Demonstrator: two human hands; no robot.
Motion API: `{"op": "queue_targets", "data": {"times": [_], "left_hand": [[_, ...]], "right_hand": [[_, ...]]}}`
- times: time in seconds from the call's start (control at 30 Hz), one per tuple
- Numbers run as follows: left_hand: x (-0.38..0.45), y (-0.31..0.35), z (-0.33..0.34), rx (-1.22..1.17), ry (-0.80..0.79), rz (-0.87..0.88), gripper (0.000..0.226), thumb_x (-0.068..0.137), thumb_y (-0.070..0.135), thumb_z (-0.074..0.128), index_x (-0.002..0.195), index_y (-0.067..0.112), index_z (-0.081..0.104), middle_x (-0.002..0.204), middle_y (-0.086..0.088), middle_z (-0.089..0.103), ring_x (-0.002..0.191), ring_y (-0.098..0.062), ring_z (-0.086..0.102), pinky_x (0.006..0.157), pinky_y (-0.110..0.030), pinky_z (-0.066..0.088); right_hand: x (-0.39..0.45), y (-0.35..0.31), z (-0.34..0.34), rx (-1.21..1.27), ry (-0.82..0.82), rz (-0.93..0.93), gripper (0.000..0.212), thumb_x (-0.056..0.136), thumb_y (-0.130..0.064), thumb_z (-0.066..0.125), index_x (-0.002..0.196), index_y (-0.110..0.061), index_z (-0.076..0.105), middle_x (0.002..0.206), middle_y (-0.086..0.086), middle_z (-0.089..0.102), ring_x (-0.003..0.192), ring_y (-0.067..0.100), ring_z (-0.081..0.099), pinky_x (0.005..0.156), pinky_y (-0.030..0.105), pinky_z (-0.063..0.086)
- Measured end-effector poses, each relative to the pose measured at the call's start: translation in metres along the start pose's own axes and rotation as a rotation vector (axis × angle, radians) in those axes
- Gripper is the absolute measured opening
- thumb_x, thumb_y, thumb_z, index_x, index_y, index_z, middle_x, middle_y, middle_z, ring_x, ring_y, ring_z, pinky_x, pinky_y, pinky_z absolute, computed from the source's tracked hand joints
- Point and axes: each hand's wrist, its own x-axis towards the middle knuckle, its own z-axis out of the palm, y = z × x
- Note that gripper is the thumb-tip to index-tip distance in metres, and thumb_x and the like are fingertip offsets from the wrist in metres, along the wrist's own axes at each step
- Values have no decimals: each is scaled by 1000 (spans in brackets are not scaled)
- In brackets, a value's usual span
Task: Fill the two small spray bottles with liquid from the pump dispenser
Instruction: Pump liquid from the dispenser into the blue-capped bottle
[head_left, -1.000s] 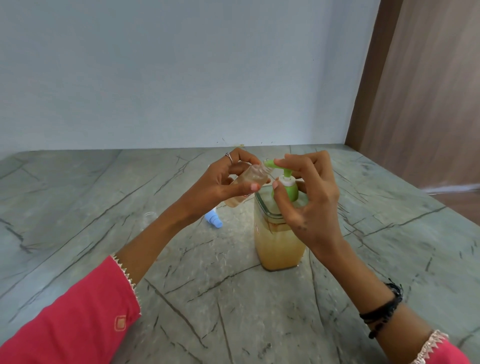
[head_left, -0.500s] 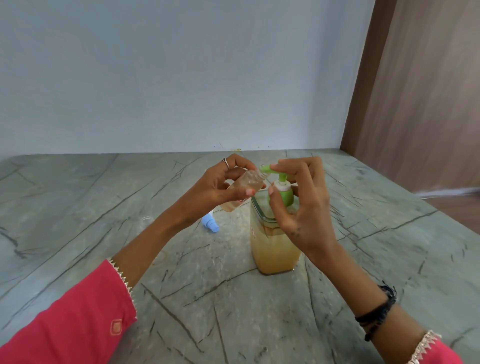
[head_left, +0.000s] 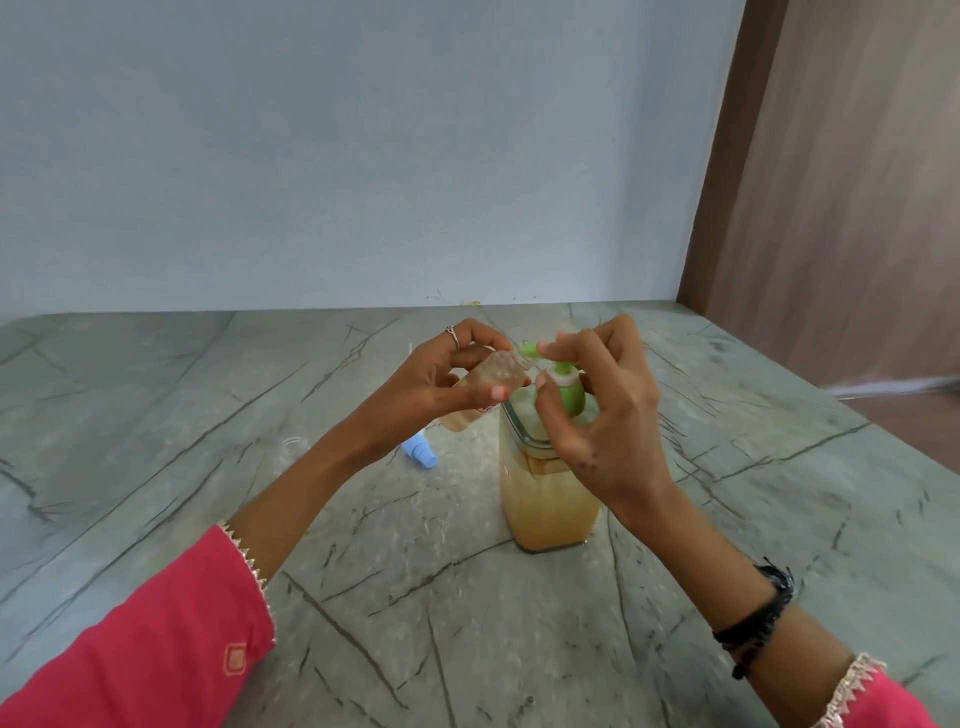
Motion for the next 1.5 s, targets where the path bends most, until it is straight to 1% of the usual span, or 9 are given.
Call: {"op": "queue_targets", "data": {"times": [0.1,0.27,0.37,0.47,0.57,0.9,1.07,1.3,1.5], "left_hand": [[1,2,-1,-4,5,7,37,67,40,65,99,26,53,93,18,69,89,-4,65,77,-19,52],[1,2,-3,7,6,18,38,67,41,65,100,27,52,94,20,68,91,-3,65,80,-22,51],[1,3,-2,12,7,19,37,67,41,65,100,27,53,93,21,68,90,-3,65,77,-19,52],[1,1,-2,20,5,10,36,68,41,65,99,27,54,93,19,67,87,-5,65,75,-20,53],[0,-1,-2,7,-6,-4,35,68,40,66,99,28,54,91,16,68,82,-6,64,73,-19,52],[1,4,-2,17,-9,15,39,66,42,65,99,26,52,90,20,68,86,-3,64,78,-21,51],[1,2,-3,15,-6,15,37,67,42,66,99,29,53,94,17,68,89,-18,65,78,-22,52],[0,1,-3,-6,-30,1,36,67,39,66,98,26,54,90,20,67,81,-2,63,70,-17,51],[1,4,-4,0,-22,2,34,69,33,70,98,26,53,91,18,68,83,-7,64,72,-18,52]], "right_hand": [[-2,1,0,12,-29,-2,26,83,-18,55,106,-6,59,99,0,40,86,1,46,61,15,47],[-2,2,1,31,-22,2,27,82,-16,57,108,-7,60,101,0,40,87,0,47,59,23,49],[0,2,1,24,8,15,22,80,-11,61,101,-5,64,94,2,41,82,-1,45,57,19,46],[3,0,0,-8,6,27,11,76,-4,64,87,-2,64,84,4,43,72,10,43,54,23,42],[5,-2,0,8,1,25,10,79,-12,59,83,-3,62,82,2,42,69,12,44,54,22,41],[-2,4,2,52,-7,15,26,81,-16,58,107,-14,56,100,-2,40,88,-2,47,64,20,49],[1,4,3,30,21,35,20,79,-9,64,99,-7,63,93,0,42,80,1,46,60,13,45],[6,-3,0,13,3,29,6,78,-10,61,77,-5,58,79,1,41,66,10,41,53,15,36],[0,1,2,13,-16,10,21,81,-18,55,99,-7,57,98,0,41,86,-6,45,59,15,45]]}}
